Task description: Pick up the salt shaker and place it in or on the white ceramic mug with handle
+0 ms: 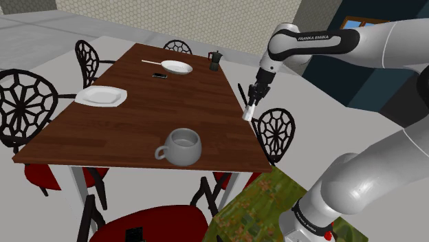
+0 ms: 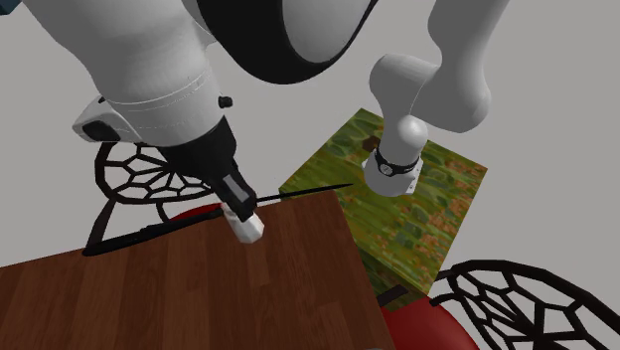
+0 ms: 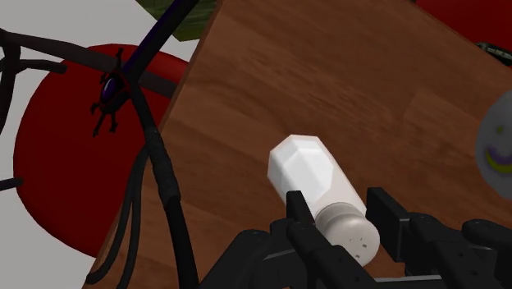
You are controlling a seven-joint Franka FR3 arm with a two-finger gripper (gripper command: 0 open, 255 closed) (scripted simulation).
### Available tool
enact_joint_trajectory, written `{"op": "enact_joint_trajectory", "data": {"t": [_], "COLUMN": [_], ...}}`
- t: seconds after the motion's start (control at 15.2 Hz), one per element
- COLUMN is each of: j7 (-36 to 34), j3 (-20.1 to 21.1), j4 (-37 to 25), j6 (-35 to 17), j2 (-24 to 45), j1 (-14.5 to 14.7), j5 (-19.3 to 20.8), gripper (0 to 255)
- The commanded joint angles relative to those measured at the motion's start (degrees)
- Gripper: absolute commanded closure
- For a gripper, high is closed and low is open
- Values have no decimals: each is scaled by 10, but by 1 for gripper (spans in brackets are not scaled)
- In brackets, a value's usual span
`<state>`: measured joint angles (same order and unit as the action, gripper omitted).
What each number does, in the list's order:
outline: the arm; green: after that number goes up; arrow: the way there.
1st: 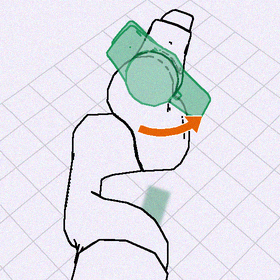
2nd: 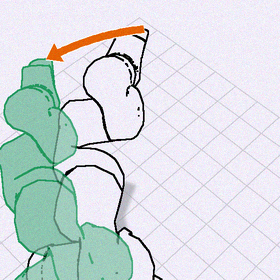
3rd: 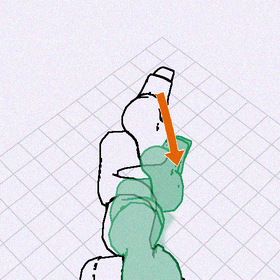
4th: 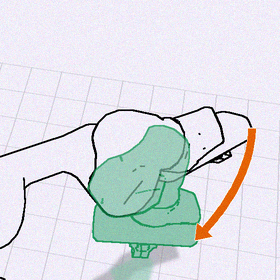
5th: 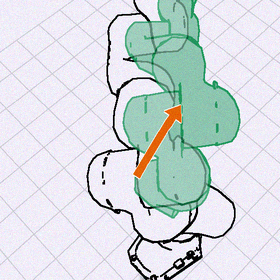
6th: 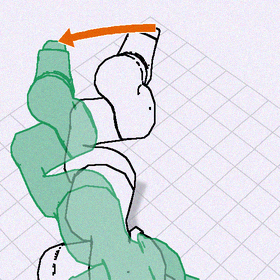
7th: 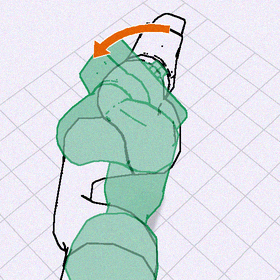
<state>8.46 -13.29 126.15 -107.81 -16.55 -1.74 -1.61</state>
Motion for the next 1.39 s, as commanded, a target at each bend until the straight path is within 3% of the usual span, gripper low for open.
{"op": "enact_joint_trajectory", "data": {"t": [0.0, 0.4, 1.32], "j7": [-2, -5, -196], "j3": [1, 2, 128], "j4": [-16, -55, -101], "j6": [17, 60, 65], "j2": [-1, -5, 22], "j1": [0, 1, 80], "j5": [0, 1, -41], "gripper": [255, 255, 255]}}
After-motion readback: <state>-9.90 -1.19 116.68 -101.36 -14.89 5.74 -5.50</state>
